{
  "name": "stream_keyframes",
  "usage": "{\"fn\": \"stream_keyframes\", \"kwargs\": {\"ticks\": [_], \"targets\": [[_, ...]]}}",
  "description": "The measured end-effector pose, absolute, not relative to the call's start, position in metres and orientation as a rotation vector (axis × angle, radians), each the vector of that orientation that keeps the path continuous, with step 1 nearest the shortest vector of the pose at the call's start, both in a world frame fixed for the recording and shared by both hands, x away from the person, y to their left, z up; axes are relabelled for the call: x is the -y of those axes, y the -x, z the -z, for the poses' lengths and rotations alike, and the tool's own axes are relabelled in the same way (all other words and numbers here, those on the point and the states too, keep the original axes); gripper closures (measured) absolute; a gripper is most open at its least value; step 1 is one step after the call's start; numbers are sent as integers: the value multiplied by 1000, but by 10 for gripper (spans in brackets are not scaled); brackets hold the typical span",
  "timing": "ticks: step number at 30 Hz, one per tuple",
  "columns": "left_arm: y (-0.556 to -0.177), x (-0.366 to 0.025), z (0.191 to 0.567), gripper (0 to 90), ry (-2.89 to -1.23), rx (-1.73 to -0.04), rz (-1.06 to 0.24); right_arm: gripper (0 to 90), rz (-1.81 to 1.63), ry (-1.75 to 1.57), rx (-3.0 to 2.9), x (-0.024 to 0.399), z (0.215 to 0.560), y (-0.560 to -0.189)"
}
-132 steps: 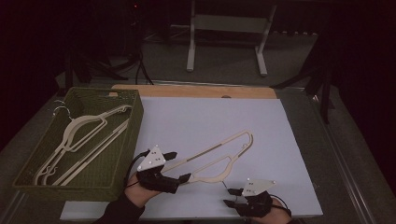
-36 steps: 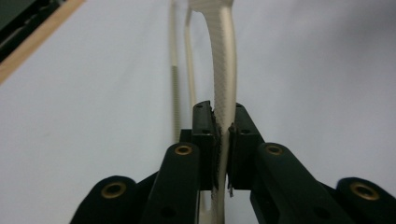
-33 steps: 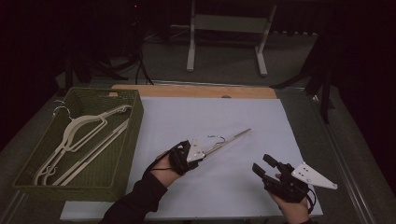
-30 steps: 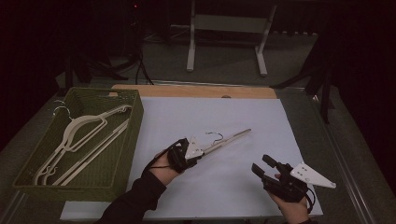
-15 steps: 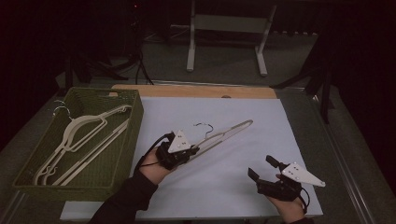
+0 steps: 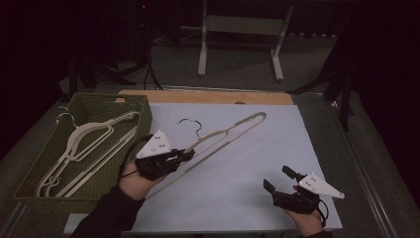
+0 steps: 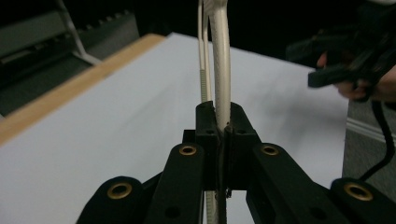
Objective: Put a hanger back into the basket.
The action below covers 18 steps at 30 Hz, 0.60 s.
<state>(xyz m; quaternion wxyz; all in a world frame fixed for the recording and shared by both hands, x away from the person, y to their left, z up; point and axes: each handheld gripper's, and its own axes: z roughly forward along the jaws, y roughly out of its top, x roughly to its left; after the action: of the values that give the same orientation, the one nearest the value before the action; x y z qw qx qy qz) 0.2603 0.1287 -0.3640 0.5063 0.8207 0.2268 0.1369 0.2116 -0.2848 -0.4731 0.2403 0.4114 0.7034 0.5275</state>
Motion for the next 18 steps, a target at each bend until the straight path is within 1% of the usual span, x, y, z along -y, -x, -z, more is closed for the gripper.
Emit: {"fn": "stream_keyframes", "kwargs": {"ticks": [1, 5, 6, 8, 12, 14, 18], "targets": [[-256, -140, 355, 874, -1965, -556, -341, 144, -1435, -1127, -1922, 285, 474, -212], [-248, -160, 343, 873, -1952, -571, -378, 136, -1403, -1137, -1913, 287, 478, -214], [-248, -160, 343, 873, -1952, -571, -378, 136, -1403, -1137, -1913, 287, 478, -214], [-242, -176, 335, 873, -1941, -588, -412, 140, -1399, -1155, -1908, 288, 480, -214], [-240, -190, 328, 873, -1919, -612, -443, 140, -1391, -1160, -1906, 289, 481, -215], [-239, -204, 323, 872, -1893, -641, -451, 140, -1393, -1158, -1908, 289, 481, -215], [-238, -226, 314, 873, -1897, -638, -493, 140, -1391, -1159, -1911, 289, 481, -215]]}}
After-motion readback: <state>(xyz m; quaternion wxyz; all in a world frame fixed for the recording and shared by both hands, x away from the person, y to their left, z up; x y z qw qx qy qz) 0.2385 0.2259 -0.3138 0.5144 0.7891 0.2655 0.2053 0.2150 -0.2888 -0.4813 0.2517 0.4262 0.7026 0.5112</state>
